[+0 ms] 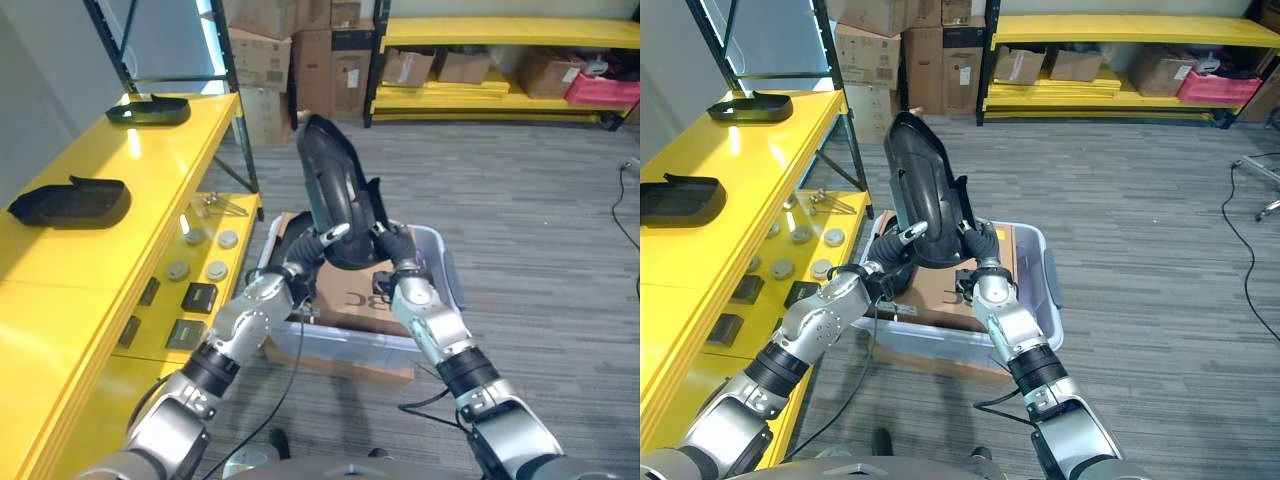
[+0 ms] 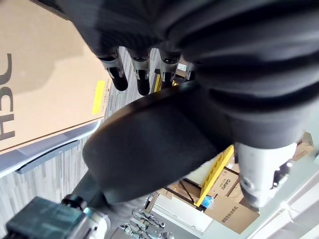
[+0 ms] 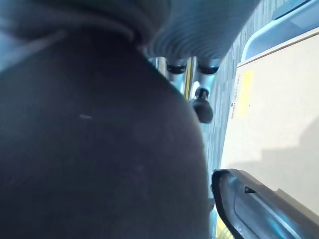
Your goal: Move parts from the plastic box to the shelf.
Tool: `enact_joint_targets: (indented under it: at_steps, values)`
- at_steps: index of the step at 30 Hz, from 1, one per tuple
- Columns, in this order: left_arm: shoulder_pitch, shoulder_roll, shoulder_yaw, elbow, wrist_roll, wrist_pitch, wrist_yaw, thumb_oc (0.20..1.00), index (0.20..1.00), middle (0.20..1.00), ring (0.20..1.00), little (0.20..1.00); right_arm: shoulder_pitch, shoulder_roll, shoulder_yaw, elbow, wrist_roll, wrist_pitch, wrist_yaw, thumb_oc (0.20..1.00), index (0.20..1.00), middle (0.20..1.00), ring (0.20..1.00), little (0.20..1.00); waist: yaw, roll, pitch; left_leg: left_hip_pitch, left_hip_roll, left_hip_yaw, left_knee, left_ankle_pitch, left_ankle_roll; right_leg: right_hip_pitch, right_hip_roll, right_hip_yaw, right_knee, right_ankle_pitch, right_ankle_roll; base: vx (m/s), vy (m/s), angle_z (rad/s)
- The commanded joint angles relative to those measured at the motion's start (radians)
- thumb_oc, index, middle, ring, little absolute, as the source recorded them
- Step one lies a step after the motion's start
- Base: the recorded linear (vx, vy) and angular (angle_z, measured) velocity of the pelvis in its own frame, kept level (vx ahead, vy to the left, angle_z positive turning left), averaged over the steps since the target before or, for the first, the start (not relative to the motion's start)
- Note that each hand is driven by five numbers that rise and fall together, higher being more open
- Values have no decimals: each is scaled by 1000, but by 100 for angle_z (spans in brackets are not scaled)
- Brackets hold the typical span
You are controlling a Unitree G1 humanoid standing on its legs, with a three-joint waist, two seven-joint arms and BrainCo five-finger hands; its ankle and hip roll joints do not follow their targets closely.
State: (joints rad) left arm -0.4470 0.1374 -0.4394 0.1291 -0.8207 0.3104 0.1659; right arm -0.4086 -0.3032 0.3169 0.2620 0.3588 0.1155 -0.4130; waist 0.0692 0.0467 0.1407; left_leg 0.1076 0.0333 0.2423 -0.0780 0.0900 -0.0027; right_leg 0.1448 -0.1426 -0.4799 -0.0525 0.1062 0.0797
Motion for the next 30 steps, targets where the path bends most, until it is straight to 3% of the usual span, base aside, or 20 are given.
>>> enact_joint_targets:
  at_steps: [1,10,11,12,13,23,30]
  values:
    - [-125,-82,-91,20,1,-31,-12,1000,1000,1000,1000,1000,-140,57,44,1,3,-44,41,200,200,200,200,200,17,-11,-53,32,48,10,4,-74,-41,31,-55,62,48,-122,102,0,0,0]
    - [-135,-87,-101,17,114,-66,-3,1000,1000,1000,1000,1000,-143,82,71,-19,-9,-5,59,200,200,200,200,200,15,-13,-52,35,47,13,7,-75,-41,32,-54,65,51,-125,101,0,0,0]
    - [-141,-78,-102,8,159,-73,-14,382,382,382,382,382,-144,83,77,-24,-10,3,61,200,200,200,200,200,16,-13,-53,32,48,12,8,-74,-41,31,-54,64,51,-124,100,0,0,0]
    - [-143,-76,-102,7,167,-74,-17,235,235,235,235,235,-143,85,78,-23,-11,2,62,200,200,200,200,200,17,-13,-51,34,48,12,9,-75,-41,33,-54,64,53,-126,100,0,0,0]
    - [-145,-72,-102,3,182,-75,-23,200,200,200,200,200,-142,87,80,-21,-14,2,64,200,200,200,200,200,17,-13,-50,35,47,12,9,-76,-41,34,-54,64,53,-127,100,0,0,0]
    - [-172,15,-90,-64,378,-62,-41,200,200,200,200,200,-140,78,87,-37,-12,28,63,200,200,200,200,200,26,-11,-58,34,45,6,8,-75,-42,39,-52,60,47,-127,99,0,0,0]
    - [-169,51,-83,-86,392,-52,-69,200,200,200,200,200,-141,75,88,-41,-6,33,57,200,200,200,200,200,32,-7,-59,33,43,1,9,-75,-43,40,-52,58,47,-129,99,0,0,0]
